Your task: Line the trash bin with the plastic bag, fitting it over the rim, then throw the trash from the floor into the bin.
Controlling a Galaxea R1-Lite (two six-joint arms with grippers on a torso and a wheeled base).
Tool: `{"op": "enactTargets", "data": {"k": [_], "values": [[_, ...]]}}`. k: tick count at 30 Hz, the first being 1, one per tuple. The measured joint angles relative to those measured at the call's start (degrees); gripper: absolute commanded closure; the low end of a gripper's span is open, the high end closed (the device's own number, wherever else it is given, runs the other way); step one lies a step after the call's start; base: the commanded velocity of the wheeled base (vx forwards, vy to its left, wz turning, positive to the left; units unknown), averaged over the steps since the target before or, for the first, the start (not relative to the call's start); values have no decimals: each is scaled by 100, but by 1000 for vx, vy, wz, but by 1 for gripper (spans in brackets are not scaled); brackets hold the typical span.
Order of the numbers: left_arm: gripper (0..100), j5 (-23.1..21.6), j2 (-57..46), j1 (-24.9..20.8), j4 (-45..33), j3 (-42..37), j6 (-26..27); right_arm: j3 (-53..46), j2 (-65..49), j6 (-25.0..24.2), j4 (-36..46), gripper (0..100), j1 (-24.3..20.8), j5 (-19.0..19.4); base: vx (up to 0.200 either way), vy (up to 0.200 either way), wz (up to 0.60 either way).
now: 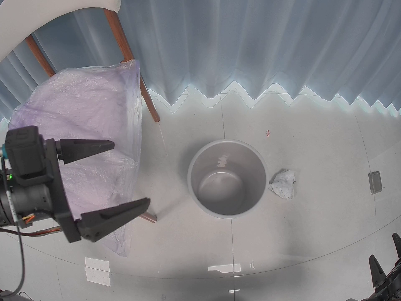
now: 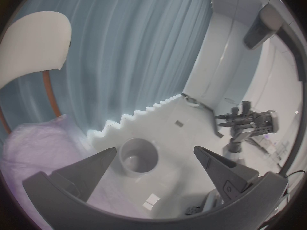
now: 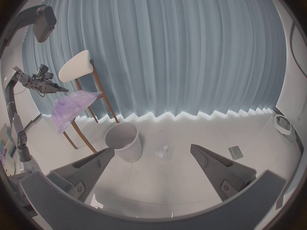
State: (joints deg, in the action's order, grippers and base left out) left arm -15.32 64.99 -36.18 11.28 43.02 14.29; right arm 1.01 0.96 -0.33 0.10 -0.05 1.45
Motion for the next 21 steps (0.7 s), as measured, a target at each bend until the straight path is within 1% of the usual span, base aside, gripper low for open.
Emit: {"op": "enactTargets", "data": {"k": [3,4,6,10,12,15,18,21], "values": [[0,1005,265,-268,-15,179,189,0,0,0,0,0,-2,2,0,0,0],[0,1200,330,-321,-24,234,260,0,-2,0,0,0,-2,2,0,0,0],[0,1691,505,-428,-50,369,497,0,0,0,0,0,-2,2,0,0,0],[0,2889,847,-529,-59,642,1182,0,0,-2,0,0,-2,2,0,0,0],[0,3417,1029,-552,40,756,1649,0,-2,0,0,0,-2,0,0,0,0],[0,3935,1290,-594,336,896,2376,0,0,0,0,0,-2,2,0,0,0],[0,4632,1566,-638,735,1045,3278,0,0,-2,0,0,-2,2,0,0,0],[0,5199,1786,-695,976,1130,3935,0,0,0,0,0,-2,2,0,0,0]]}}
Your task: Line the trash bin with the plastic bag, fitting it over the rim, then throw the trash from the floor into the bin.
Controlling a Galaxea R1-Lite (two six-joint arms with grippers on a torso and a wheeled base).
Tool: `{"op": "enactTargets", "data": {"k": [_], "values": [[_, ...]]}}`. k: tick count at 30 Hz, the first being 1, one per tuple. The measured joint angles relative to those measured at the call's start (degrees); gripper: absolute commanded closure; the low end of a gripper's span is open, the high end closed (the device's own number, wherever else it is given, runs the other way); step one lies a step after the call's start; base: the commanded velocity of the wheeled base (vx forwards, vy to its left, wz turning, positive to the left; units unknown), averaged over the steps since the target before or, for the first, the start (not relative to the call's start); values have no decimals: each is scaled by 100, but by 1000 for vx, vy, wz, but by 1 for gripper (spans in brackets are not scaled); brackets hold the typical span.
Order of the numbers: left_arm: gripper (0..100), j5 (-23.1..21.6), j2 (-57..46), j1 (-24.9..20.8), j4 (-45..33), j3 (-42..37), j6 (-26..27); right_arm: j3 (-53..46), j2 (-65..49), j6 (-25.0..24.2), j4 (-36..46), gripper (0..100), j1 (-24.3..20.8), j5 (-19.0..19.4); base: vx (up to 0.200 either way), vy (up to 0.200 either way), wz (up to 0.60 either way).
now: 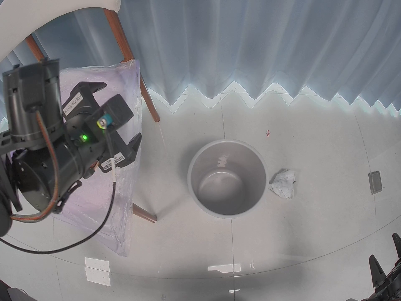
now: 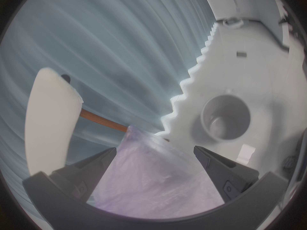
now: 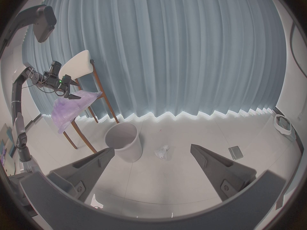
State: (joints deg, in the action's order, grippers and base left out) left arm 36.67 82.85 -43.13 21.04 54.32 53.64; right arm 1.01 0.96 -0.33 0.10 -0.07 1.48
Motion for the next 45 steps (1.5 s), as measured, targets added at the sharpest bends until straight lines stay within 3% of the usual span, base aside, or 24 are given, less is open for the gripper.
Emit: {"op": "enactTargets", "data": {"k": [3,9,17,21,26,38,45], "values": [[0,507,235,-151,173,69,458,0,0,-2,0,0,0,-2,0,0,0],[0,1352,601,-347,525,85,600,0,0,0,0,0,0,0,0,0,0],[0,2502,1436,-723,2776,-107,712,0,0,0,0,0,0,0,0,0,0],[0,2927,1870,-922,3624,-258,1473,0,-2,0,0,0,0,0,0,0,0],[0,3198,2216,-1020,4411,-461,2516,0,-2,0,0,0,0,0,0,0,0],[0,3307,2911,-616,6329,-1025,3569,0,-2,0,0,0,0,-2,0,0,0],[0,3304,3165,-345,6537,-1025,3861,0,-2,0,0,0,0,-2,0,0,0]]}}
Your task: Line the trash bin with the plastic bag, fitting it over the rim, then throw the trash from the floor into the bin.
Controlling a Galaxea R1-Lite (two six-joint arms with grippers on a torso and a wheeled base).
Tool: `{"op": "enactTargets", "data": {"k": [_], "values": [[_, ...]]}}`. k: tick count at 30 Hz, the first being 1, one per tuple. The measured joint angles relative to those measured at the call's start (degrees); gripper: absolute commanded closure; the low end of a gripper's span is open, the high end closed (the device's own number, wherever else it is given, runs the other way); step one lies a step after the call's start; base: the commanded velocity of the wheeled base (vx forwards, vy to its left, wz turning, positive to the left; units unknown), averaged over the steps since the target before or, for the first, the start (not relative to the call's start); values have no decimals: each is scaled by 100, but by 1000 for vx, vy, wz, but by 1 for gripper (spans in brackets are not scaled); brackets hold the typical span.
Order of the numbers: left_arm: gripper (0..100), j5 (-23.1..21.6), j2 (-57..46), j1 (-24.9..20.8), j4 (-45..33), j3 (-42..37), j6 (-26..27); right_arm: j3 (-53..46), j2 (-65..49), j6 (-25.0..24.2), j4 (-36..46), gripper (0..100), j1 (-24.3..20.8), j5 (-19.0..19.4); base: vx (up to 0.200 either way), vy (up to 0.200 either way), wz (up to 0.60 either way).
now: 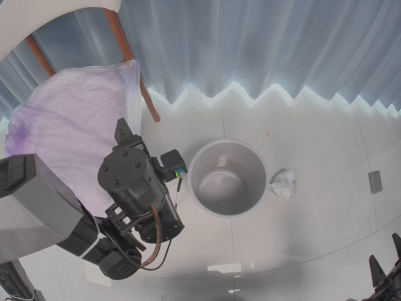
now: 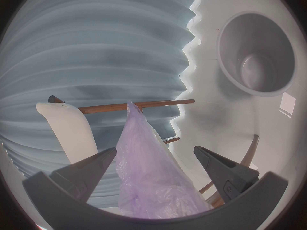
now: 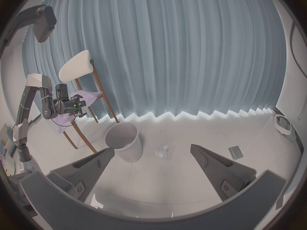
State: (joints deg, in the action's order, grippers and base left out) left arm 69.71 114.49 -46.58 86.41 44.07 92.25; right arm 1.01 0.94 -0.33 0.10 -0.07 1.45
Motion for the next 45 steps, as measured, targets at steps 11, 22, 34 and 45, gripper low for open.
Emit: {"op": "enactTargets", "data": {"k": [11,22,34,45], "values": [[0,-10,100,190,-11,229,93,0,2,-2,-2,0,0,2,0,0,0],[0,-98,105,380,-13,449,262,0,2,-2,0,0,0,0,0,0,0],[100,-82,80,405,-7,449,238,0,2,0,-2,0,0,2,0,0,0],[100,-87,-411,182,-11,268,267,0,2,-2,0,0,0,2,0,0,0]]}}
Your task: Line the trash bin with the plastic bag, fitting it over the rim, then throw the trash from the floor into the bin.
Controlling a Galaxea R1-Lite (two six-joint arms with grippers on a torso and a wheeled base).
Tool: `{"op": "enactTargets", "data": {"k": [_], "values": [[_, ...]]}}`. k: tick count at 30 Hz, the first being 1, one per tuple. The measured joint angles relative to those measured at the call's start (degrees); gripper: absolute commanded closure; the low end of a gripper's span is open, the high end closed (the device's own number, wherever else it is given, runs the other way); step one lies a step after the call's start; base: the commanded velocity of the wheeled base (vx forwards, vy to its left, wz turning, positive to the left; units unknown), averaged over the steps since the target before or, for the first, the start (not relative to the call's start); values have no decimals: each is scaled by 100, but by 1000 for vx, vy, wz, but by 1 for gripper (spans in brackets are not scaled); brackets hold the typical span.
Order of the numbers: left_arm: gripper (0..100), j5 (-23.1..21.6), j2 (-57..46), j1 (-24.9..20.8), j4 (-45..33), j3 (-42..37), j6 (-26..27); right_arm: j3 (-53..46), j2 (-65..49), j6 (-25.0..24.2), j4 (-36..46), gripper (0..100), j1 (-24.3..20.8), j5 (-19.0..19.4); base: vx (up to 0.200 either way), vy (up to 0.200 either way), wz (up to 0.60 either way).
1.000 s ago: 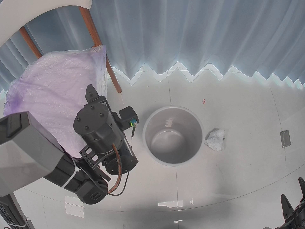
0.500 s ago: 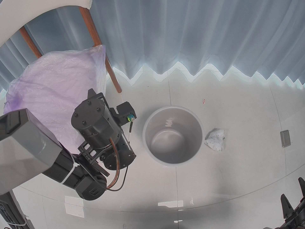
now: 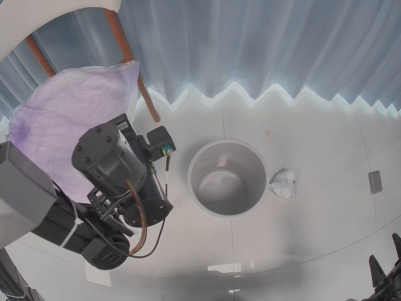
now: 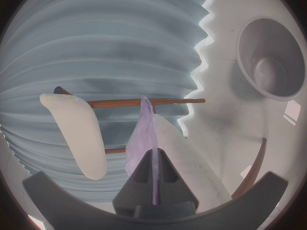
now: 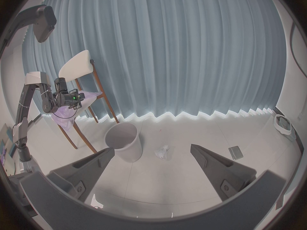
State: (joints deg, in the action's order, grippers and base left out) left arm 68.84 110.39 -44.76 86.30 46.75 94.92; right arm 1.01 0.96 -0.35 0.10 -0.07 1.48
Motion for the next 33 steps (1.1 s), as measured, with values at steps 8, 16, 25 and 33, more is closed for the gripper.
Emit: {"op": "enactTargets", "data": {"k": [8,16,25,33], "values": [[100,-6,-669,-90,0,-310,-5,0,0,0,0,0,2,0,0,0,0],[100,-12,-1215,-267,2,-207,-66,0,0,0,0,0,0,0,0,0,0],[100,-12,-1518,-612,-2,-168,-106,0,-2,2,0,0,0,0,0,0,0],[100,-15,-1615,-669,-11,-307,-110,0,0,2,0,0,0,0,0,0,0]]}}
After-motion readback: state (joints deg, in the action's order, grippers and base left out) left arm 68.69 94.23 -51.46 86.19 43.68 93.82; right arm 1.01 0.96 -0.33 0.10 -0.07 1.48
